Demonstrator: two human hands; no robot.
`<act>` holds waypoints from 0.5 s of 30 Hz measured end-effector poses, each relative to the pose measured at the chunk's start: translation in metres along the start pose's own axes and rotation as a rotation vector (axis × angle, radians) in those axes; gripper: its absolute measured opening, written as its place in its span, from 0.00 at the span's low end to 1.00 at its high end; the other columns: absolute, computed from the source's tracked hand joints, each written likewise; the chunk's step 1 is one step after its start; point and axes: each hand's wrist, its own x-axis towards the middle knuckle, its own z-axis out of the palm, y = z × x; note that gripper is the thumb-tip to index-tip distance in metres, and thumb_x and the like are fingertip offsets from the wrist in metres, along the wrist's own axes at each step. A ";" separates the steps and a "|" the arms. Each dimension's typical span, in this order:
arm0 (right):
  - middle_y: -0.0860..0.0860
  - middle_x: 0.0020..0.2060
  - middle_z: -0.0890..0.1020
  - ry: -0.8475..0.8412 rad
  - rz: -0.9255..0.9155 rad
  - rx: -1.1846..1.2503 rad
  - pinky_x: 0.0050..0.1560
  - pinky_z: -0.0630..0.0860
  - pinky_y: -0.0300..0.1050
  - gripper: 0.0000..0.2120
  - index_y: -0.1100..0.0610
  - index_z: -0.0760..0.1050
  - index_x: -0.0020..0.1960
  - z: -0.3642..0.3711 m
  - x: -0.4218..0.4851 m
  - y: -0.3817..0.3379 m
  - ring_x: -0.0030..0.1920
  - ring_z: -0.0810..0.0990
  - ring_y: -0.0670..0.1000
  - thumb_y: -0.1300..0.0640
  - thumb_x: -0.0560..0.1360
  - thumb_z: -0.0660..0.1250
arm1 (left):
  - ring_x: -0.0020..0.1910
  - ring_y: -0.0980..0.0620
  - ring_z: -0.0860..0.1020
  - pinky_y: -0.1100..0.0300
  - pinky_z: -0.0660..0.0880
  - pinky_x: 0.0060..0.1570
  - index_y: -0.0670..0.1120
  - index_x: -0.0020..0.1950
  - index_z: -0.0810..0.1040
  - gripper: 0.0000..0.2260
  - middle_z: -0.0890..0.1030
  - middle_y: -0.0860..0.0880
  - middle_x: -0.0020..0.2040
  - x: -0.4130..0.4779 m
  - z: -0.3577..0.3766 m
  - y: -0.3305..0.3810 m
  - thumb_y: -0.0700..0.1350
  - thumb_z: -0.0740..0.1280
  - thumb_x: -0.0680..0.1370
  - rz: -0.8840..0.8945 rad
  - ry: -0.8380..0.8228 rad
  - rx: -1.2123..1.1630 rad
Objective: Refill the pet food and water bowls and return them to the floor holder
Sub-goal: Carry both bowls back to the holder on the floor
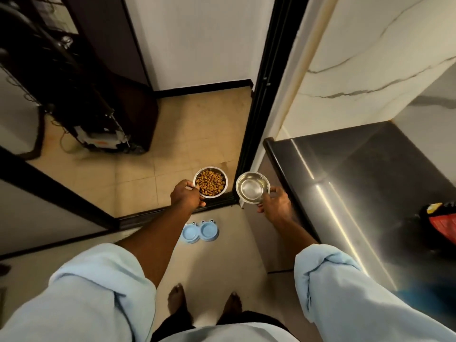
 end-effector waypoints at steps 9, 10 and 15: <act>0.65 0.42 0.80 -0.106 0.068 0.071 0.22 0.76 0.38 0.11 0.70 0.72 0.64 0.080 -0.015 0.016 0.21 0.78 0.44 0.67 0.83 0.64 | 0.19 0.49 0.76 0.55 0.79 0.26 0.43 0.50 0.74 0.05 0.80 0.36 0.41 0.036 -0.067 -0.031 0.35 0.67 0.83 -0.045 -0.004 -0.035; 0.65 0.42 0.80 -0.117 0.080 0.073 0.21 0.74 0.37 0.11 0.70 0.72 0.63 0.089 -0.015 0.017 0.21 0.78 0.43 0.67 0.83 0.64 | 0.17 0.50 0.75 0.60 0.73 0.20 0.43 0.50 0.73 0.05 0.79 0.35 0.41 0.044 -0.072 -0.036 0.35 0.66 0.84 -0.044 -0.018 -0.016; 0.59 0.35 0.83 -0.137 0.119 -0.012 0.22 0.72 0.37 0.10 0.62 0.74 0.64 0.125 -0.011 0.034 0.24 0.79 0.50 0.62 0.84 0.63 | 0.24 0.46 0.79 0.67 0.64 0.15 0.44 0.52 0.72 0.03 0.82 0.35 0.45 0.075 -0.088 -0.063 0.39 0.65 0.85 -0.065 -0.077 0.102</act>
